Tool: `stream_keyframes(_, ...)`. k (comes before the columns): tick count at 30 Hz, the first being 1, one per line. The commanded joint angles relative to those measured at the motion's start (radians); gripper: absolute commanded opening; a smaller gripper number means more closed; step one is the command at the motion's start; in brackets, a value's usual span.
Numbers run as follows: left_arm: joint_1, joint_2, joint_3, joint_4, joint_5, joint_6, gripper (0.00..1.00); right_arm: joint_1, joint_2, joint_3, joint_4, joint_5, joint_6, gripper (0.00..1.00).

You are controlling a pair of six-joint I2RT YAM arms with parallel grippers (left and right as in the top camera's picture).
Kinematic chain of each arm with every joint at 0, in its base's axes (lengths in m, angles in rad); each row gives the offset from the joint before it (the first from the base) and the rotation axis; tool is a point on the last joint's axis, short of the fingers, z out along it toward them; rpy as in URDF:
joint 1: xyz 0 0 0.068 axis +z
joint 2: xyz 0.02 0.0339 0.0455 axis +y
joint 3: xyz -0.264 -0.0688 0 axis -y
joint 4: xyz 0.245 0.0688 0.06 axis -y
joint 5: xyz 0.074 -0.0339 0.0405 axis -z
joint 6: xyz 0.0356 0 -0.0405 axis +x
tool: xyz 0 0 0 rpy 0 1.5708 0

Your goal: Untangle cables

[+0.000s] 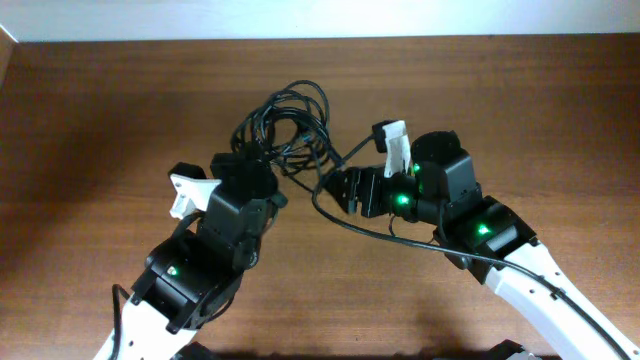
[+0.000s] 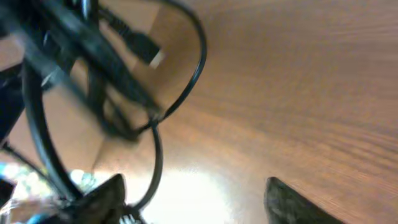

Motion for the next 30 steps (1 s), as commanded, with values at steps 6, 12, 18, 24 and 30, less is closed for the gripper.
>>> stream_keyframes(6, 0.001, 0.018, 0.02, 0.007, -0.06, -0.007, 0.0, -0.001, -0.004, 0.005, 0.051, -0.206, -0.027, 0.75)
stream_keyframes(12, 0.0, 0.018, 0.02, 0.045, 0.071, -0.007, 0.0, -0.001, -0.004, 0.005, 0.107, -0.2, -0.159, 0.58)
stream_keyframes(18, 0.0, 0.018, 0.02, 0.085, 0.192, -0.007, 0.0, -0.001, -0.004, 0.004, 0.099, -0.187, -0.314, 0.41)
stream_keyframes(24, 0.0, 0.018, 0.02, 0.107, 0.254, -0.007, 0.0, -0.001, -0.004, 0.004, -0.006, -0.01, -0.334, 0.41)
stream_keyframes(30, 0.0, 0.018, 0.02, 0.118, 0.36, -0.007, 0.0, -0.001, -0.004, 0.004, -0.006, 0.038, -0.333, 0.4)
